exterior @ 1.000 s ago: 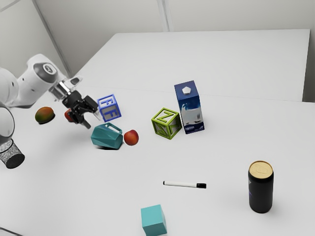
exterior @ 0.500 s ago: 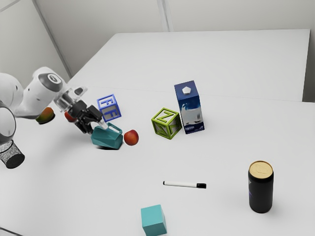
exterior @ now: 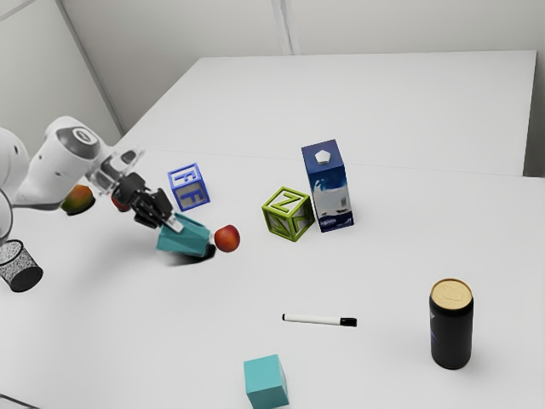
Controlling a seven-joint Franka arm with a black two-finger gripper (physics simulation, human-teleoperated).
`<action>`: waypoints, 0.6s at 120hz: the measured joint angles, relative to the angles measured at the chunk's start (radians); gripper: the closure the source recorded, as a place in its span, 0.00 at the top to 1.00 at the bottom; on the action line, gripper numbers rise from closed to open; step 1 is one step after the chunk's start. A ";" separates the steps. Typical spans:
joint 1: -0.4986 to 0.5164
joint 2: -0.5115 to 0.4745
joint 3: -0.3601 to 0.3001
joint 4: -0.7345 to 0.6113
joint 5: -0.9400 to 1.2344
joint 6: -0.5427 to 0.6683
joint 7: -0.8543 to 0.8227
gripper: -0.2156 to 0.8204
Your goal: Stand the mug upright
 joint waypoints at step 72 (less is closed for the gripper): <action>-0.112 -0.247 0.003 -0.128 0.206 0.150 -0.044 0.04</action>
